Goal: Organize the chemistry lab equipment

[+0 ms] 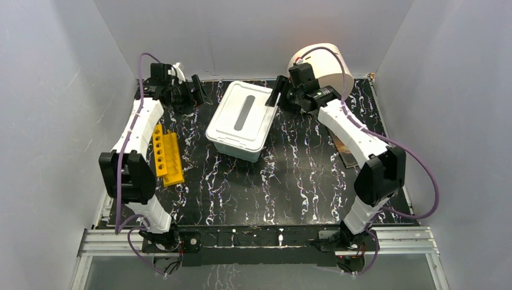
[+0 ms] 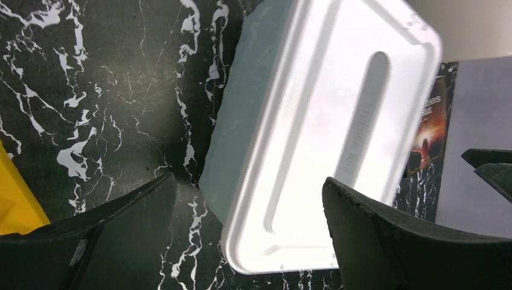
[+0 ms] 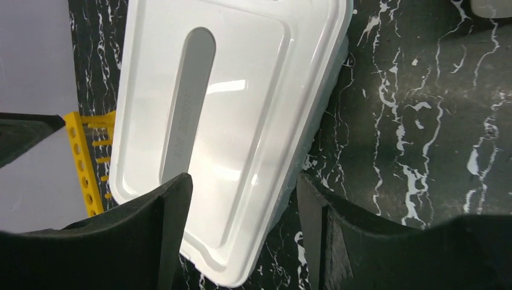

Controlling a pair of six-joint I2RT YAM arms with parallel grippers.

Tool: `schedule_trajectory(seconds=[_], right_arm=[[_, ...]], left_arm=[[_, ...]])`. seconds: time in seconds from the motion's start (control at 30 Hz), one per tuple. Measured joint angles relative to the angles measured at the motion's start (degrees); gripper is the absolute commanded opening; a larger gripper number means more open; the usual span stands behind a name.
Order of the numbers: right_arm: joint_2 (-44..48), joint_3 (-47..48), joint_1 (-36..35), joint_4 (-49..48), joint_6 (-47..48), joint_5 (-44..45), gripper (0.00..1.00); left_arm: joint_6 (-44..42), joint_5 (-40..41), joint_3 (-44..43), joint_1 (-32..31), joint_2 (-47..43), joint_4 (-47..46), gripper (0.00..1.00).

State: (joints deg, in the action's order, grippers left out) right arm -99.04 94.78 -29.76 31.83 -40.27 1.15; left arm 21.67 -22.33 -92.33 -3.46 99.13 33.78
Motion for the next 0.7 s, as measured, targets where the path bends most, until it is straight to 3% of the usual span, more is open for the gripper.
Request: schedule_trajectory(seconds=[0.07, 0.37, 0.5, 0.7], right_arm=[[2.5, -0.1, 0.0, 1.2, 1.7, 0.7, 0.72], [12.7, -4.7, 0.0, 2.5, 8.2, 6.6, 0.75], [9.2, -3.3, 0.0, 2.1, 11.3, 7.8, 0.75], [-4.7, 3.3, 0.3, 0.2, 14.3, 9.0, 0.75]], left_arm=[[-0.1, 0.2, 0.5, 0.0, -3.3, -0.3, 0.98], [1.3, 0.5, 10.5, -0.1, -24.2, -5.9, 0.98], [2.3, 0.7, 14.3, -0.2, -26.6, -5.9, 0.98], [4.4, 4.6, 15.2, -0.3, -24.0, 0.7, 0.94]])
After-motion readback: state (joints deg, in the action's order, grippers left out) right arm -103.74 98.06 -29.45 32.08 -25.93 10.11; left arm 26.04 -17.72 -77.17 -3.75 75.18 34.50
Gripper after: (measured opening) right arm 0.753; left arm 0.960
